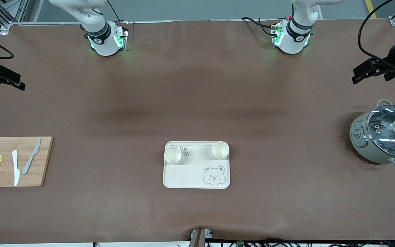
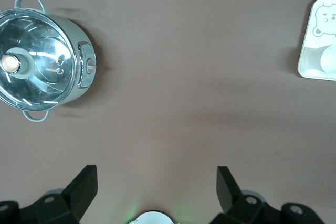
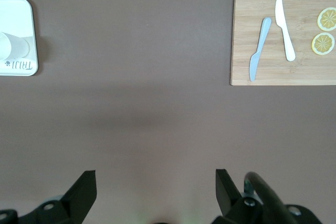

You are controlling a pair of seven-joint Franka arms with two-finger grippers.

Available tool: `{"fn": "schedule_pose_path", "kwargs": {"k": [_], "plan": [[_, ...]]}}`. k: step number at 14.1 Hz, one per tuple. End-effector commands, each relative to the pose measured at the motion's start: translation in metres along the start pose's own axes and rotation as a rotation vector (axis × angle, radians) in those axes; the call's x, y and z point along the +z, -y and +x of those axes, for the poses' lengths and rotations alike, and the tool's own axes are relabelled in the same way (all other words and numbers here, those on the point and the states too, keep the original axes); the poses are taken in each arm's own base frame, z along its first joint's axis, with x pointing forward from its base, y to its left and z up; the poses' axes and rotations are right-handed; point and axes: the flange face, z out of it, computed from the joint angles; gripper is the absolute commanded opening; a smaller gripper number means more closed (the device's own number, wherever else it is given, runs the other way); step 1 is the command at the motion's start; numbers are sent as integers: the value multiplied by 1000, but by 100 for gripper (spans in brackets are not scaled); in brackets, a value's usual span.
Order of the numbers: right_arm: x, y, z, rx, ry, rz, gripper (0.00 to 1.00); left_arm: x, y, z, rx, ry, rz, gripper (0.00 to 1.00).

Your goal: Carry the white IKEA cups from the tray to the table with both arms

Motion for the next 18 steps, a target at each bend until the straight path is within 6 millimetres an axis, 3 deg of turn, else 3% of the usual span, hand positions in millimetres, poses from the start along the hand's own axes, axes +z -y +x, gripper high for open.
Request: {"fn": "schedule_pose_path", "kwargs": {"k": [1,5,7,12,14,18], "plan": [[1,-3,5,9,7,-10,100,-3,-10,0,21,-2,49,100],[19,-13,11,22,55,-33,100,-3,-15,-1,29,-4,64,100],[59,-22,35,24,132,-88,100,-2,-18,-1,35,-2,64,100],[66,-35,47,41,130,-108,100,6,-30,1,58,18,56,100],[64,-51,53,81,110,-86,100,15,-44,5,82,34,57,100],[118,-120,77,188,85,84,100,39,-76,13,135,74,64,100]]}}
